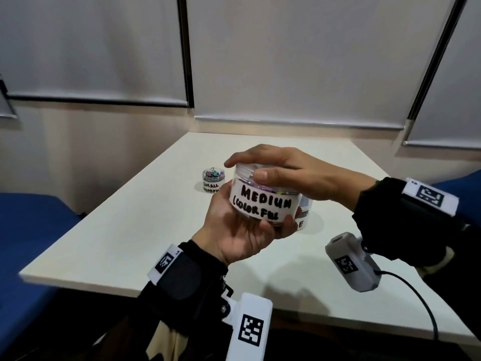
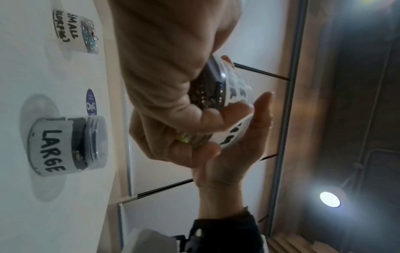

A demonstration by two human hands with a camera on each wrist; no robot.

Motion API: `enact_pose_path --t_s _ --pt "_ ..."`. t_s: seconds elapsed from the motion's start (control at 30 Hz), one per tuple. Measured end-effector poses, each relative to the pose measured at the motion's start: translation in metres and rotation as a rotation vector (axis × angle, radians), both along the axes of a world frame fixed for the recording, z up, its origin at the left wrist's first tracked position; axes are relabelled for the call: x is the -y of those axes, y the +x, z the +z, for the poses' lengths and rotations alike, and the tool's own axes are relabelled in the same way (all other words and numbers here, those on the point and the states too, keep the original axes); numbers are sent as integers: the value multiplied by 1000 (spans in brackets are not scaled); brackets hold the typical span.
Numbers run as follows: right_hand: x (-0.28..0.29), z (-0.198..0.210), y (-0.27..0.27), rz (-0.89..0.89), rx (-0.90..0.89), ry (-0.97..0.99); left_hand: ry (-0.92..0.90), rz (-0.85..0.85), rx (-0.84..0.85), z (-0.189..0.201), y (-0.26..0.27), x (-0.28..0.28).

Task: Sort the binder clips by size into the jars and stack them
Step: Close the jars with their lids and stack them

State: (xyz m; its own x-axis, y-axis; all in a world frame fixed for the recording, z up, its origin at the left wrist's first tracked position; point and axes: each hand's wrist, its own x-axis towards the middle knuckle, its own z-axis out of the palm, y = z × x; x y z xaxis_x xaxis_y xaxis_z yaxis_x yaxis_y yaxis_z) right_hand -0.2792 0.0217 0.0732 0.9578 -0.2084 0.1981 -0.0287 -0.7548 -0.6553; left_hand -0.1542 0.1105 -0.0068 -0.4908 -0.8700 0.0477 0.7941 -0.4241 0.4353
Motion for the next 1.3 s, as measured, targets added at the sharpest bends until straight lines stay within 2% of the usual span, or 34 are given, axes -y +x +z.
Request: enact_pose_path --t_s 0.13,0.2,0.33,0.4,0.5,0.63,0.77,0.87,0.97,1.1,1.2,1.3 --pt "7 -4 4 -10 29 41 68 123 21 7 -5 0" --pt "7 -4 4 -18 36 -7 99 175 43 9 -7 2" --pt "7 -3 -2 -19 50 -148 103 122 62 10 -8 4" --pt "7 -2 -7 -25 80 -190 102 149 94 14 -13 4" --pt "6 -3 -9 -119 121 -211 80 370 176 22 -25 6" --pt "-2 -7 -6 -392 98 -182 41 770 337 16 -47 20" --pt "-10 -5 -9 -557 -88 -135 -34 1016 562 9 -63 27" --pt "-3 5 -16 -568 -264 -49 -42 1016 651 8 -58 31" --pt "8 17 -26 -514 -341 19 20 856 619 17 -45 33" --pt "26 4 -28 -389 -176 145 52 686 496 21 -31 36" --pt "38 -12 -22 -379 -97 62 84 672 553 13 -23 41" --pt "49 -19 -16 -490 -15 -5 110 734 656 5 -14 45"
